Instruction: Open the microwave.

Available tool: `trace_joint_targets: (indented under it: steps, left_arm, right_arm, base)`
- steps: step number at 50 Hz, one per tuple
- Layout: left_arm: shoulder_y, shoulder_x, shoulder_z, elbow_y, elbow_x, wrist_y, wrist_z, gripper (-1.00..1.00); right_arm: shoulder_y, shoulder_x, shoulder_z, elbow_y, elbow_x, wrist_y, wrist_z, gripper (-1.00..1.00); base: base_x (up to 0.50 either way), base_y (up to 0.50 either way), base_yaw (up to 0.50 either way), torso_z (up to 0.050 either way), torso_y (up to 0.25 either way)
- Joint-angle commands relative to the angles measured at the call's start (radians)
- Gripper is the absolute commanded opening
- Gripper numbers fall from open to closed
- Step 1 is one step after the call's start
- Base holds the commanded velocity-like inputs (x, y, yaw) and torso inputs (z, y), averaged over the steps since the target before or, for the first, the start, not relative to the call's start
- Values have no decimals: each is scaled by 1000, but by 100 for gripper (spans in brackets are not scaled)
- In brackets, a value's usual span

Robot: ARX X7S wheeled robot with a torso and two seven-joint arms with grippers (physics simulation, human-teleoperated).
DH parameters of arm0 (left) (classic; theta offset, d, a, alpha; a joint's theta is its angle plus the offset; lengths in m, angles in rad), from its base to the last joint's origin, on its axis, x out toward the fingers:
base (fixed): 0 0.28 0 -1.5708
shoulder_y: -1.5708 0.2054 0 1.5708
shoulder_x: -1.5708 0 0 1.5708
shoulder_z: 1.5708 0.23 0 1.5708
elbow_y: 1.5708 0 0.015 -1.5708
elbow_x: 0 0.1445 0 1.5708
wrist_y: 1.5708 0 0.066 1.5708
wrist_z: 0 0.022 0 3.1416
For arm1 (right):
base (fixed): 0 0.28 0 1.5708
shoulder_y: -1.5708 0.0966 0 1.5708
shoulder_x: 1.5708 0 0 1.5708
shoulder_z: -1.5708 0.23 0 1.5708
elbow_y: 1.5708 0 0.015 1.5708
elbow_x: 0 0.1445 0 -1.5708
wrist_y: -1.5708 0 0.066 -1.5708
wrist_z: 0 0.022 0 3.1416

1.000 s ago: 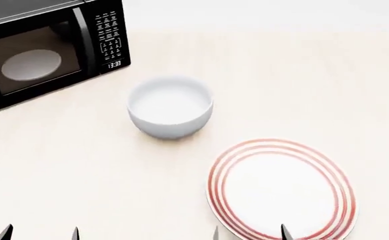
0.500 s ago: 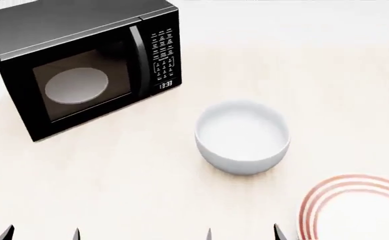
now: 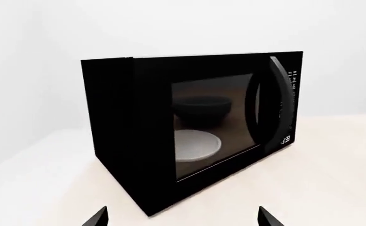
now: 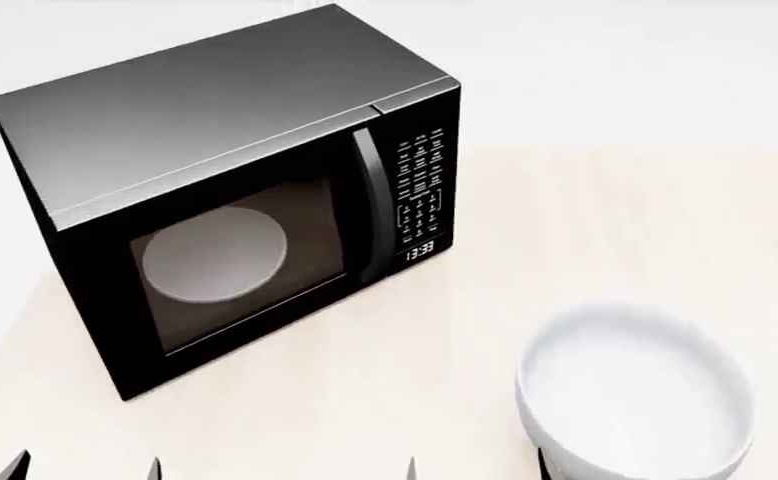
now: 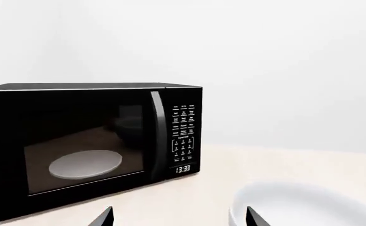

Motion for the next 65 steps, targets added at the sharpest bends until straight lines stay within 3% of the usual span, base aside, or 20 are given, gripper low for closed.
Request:
trace_joint_targets:
  steps: [1,17,34,65]
  left_arm:
    - [-4,-9,13,-8,-1,5,-10,100]
    - [-6,-20,23,-7,-11,3,-22,100]
    - [-8,-30,44,-17,-6,16,-33,100]
    - [-19,-46,69,-31,-13,22,-53,100]
  right_arm:
    - [5,9,-9,9,9,-6,8,100]
    - [31,16,0,11,67,28,12,100]
    - [304,43,4,28,175,326,-31,100]
    - [650,43,-78,219,163,560,-49,100]
  base:
    - [500,281,0,0,0]
    - [344,190,0,0,0]
    - [0,0,0,0,0]
    - [0,0,0,0,-37]
